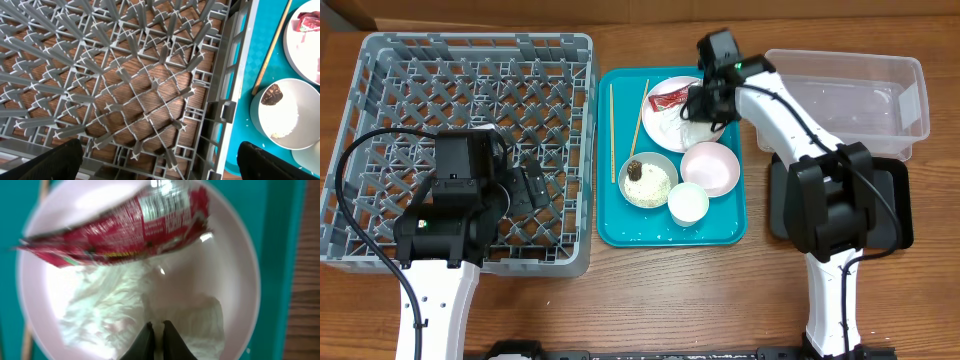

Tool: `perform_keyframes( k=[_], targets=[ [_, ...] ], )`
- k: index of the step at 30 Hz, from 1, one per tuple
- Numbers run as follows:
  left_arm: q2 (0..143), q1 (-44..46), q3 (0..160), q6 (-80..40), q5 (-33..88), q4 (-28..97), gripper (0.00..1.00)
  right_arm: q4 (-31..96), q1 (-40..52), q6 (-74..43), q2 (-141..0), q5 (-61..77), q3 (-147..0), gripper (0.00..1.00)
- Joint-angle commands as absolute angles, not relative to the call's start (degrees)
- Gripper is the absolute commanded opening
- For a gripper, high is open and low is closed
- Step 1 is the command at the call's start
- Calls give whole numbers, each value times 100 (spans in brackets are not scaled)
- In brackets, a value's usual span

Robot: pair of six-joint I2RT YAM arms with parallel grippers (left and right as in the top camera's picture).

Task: Sort waste into correct bins and load items into the dishwasher
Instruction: 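Grasp the white tissue from the plate with the right gripper, then drop the tissue into the clear plastic bin with the right gripper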

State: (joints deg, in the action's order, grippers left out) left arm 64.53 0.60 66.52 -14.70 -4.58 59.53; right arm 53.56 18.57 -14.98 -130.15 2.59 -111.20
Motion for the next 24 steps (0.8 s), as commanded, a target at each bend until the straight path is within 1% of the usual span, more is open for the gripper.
perform_keyframes(
  k=[1, 8, 14, 24],
  targets=[
    [6451, 30, 6790, -1544, -486, 5931, 100, 5561, 1721, -1496, -12696, 204, -11839, 7],
    [6451, 30, 6790, -1546, -486, 5929, 100, 6031, 1264, -1505, -12287, -384, -12626, 5],
    [6451, 30, 6790, -1546, -486, 5929, 100, 6058, 705, -1505, -12171, -923, -12650, 5],
    [6451, 30, 6790, -1546, -484, 5889, 100, 6036, -246, -1514, -12178, -1138, -12586, 5]
  ],
)
